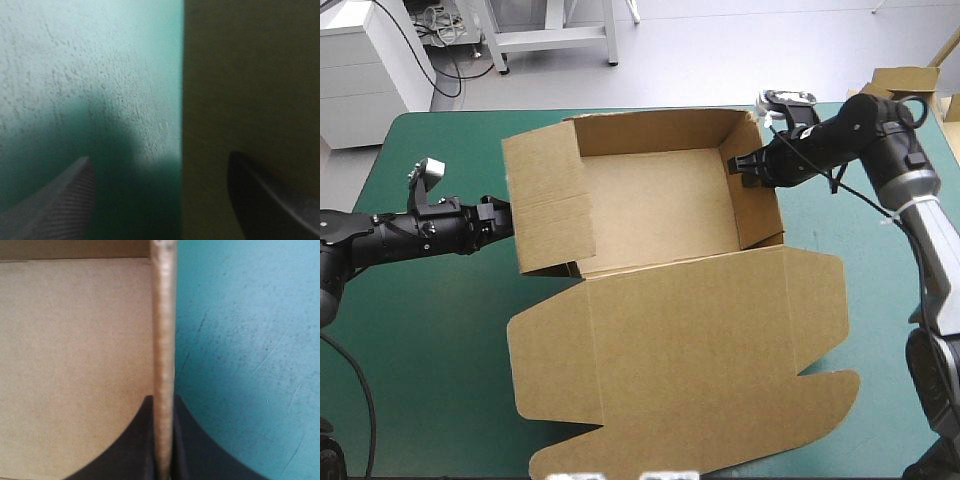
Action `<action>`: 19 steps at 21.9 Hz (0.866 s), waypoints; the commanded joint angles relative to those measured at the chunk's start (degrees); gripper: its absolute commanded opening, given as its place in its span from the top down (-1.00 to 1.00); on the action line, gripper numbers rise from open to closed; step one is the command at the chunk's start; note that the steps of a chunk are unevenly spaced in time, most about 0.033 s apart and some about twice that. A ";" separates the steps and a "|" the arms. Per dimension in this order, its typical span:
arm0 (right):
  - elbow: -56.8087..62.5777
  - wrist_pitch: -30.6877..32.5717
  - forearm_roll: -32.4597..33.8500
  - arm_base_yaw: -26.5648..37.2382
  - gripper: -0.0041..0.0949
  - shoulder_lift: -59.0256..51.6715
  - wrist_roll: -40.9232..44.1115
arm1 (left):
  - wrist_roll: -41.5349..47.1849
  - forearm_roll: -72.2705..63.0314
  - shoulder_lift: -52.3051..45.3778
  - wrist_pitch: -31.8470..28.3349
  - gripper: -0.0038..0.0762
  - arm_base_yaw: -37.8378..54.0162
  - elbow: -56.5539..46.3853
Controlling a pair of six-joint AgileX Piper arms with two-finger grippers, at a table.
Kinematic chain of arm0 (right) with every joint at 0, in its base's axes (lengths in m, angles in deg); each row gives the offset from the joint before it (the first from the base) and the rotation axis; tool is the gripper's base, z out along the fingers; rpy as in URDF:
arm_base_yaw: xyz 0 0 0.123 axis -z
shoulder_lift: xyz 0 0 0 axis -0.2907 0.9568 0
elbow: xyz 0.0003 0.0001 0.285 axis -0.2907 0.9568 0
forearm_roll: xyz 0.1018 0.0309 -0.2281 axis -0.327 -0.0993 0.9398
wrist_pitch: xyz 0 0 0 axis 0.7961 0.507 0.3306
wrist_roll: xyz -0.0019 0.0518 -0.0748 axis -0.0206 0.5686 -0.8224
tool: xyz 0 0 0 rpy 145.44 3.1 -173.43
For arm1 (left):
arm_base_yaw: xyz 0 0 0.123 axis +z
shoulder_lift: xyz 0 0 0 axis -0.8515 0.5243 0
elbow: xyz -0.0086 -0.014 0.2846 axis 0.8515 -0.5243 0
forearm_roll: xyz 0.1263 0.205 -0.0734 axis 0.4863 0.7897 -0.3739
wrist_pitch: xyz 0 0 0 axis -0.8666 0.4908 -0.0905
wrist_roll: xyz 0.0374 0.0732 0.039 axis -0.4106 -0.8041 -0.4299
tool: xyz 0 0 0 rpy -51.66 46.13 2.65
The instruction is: Fold the box
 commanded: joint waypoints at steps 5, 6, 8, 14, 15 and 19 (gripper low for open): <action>-1.40 -6.52 -1.30 -5.11 0.96 3.34 3.23 | -0.27 -4.00 -1.60 4.92 -0.42 0.04 1.81; -1.40 -7.56 -1.30 -6.14 0.96 3.82 3.56 | -0.27 -4.00 -1.60 4.92 -0.42 0.04 1.81; -1.40 -9.06 -1.30 -7.65 0.96 4.67 3.83 | -0.27 -4.00 -1.60 4.92 -0.42 0.04 1.81; -1.40 -11.23 -1.17 -11.57 0.96 6.91 5.41 | 0.56 1.83 -1.60 4.81 -0.42 -0.09 1.81; -1.40 -12.23 -1.32 -12.31 0.96 6.91 5.70 | 1.45 3.95 -1.60 4.81 -0.42 -0.10 1.71; -1.40 -14.67 -1.08 -14.46 0.96 6.91 6.20 | 6.80 11.21 -1.60 4.12 -0.42 -0.10 1.71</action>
